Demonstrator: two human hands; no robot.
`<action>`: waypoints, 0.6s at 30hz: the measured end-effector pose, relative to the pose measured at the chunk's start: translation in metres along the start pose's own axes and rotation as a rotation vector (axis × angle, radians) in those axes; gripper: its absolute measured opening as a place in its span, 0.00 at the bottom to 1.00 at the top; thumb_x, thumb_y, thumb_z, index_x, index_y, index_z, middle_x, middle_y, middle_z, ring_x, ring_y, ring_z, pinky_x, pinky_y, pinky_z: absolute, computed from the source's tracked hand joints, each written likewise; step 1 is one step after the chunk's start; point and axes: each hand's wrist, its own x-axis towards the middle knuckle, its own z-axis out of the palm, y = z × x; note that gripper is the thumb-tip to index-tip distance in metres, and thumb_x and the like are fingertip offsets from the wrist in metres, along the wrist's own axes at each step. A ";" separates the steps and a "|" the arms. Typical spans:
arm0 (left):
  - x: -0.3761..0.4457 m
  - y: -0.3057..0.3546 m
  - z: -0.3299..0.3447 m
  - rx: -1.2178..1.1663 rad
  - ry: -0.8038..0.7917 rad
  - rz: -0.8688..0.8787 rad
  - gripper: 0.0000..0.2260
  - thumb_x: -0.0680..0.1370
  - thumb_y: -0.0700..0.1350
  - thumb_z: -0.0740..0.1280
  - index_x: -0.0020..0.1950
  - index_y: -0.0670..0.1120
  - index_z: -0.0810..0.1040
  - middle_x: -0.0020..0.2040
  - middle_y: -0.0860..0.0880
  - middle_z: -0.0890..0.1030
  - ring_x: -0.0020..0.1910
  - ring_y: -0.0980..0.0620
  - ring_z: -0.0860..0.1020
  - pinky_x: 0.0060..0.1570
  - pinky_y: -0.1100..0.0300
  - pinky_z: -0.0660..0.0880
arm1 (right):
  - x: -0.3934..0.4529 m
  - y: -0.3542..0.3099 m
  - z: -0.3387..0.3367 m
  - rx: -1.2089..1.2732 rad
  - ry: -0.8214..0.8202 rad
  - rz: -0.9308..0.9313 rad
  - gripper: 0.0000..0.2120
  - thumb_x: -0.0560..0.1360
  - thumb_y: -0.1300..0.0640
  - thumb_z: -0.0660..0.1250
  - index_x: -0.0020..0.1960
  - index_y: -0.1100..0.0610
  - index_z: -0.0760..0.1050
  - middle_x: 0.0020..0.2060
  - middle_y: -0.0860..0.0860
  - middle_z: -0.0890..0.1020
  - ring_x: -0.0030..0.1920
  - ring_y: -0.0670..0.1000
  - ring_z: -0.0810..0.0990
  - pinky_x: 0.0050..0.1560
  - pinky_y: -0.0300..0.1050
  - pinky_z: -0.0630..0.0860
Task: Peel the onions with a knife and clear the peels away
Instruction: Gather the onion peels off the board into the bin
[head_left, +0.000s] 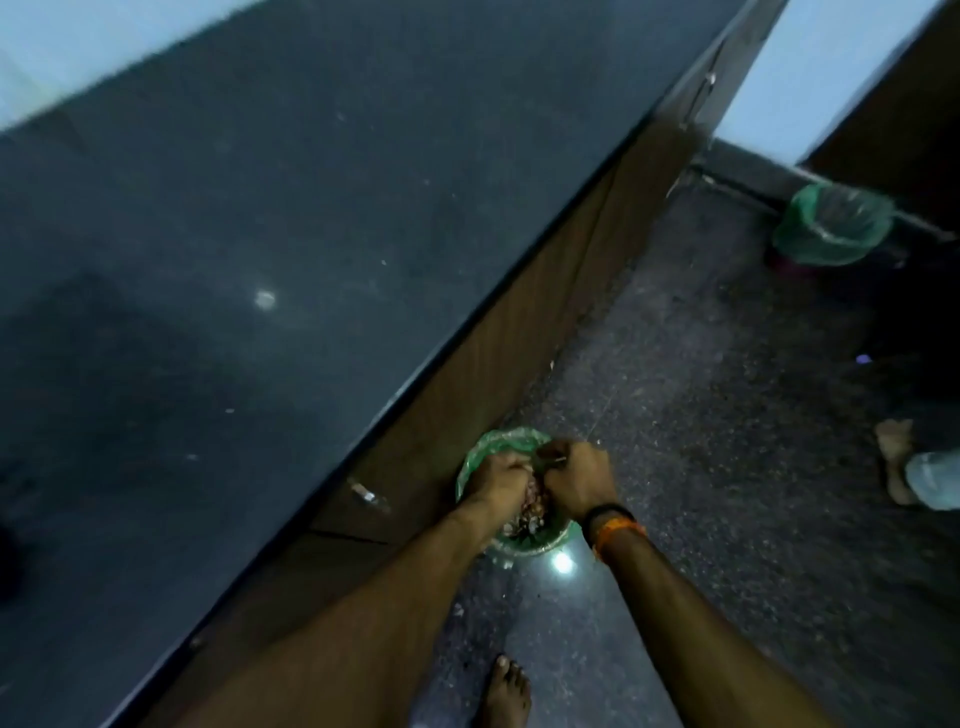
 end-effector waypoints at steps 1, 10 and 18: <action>-0.008 0.007 -0.002 0.016 0.001 0.025 0.10 0.79 0.37 0.62 0.44 0.50 0.79 0.46 0.41 0.81 0.48 0.46 0.77 0.50 0.50 0.75 | -0.011 -0.012 -0.011 0.002 0.032 -0.012 0.14 0.73 0.60 0.67 0.57 0.54 0.84 0.53 0.58 0.85 0.58 0.60 0.81 0.60 0.53 0.78; -0.161 0.122 -0.060 0.303 0.124 0.279 0.10 0.77 0.43 0.65 0.55 0.48 0.83 0.54 0.45 0.84 0.54 0.43 0.81 0.53 0.55 0.77 | -0.103 -0.138 -0.094 -0.028 0.224 -0.142 0.10 0.73 0.59 0.68 0.51 0.52 0.85 0.50 0.56 0.86 0.54 0.60 0.82 0.55 0.49 0.78; -0.271 0.139 -0.171 0.410 0.226 0.377 0.08 0.74 0.39 0.65 0.51 0.46 0.80 0.48 0.44 0.83 0.48 0.43 0.81 0.49 0.49 0.80 | -0.170 -0.254 -0.075 -0.138 0.224 -0.337 0.09 0.72 0.60 0.67 0.47 0.51 0.84 0.47 0.58 0.85 0.51 0.63 0.81 0.53 0.53 0.78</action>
